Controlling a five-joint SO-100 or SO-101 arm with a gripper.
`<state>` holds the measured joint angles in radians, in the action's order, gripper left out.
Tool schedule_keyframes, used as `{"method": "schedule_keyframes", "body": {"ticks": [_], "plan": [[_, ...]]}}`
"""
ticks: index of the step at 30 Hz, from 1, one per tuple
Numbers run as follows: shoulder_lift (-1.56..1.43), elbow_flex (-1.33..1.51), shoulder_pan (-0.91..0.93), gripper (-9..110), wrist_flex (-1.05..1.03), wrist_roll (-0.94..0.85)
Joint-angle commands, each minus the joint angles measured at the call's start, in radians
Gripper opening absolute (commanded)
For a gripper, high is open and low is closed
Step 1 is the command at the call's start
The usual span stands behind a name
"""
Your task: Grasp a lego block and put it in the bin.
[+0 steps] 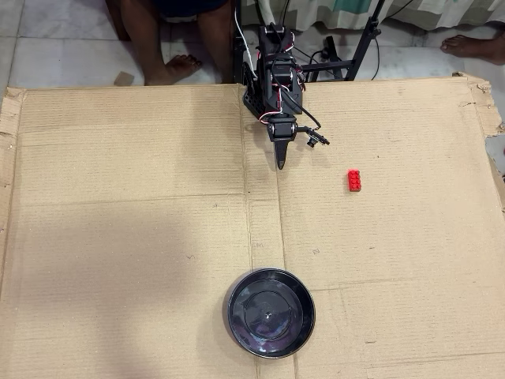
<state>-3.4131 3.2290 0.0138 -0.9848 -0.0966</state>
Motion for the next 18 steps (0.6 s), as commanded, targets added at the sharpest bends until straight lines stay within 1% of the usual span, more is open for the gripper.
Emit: {"method": "schedule_keyframes", "body": {"ticks": [1,5,8,18], "plan": [[-0.008,0.011,0.002,1,0.02,0.005],[0.002,-0.009,0.002,1,0.009,0.006],[0.069,-0.055,0.002,1,0.017,0.006],[0.541,-0.426,-0.008,1,0.014,0.008]]}}
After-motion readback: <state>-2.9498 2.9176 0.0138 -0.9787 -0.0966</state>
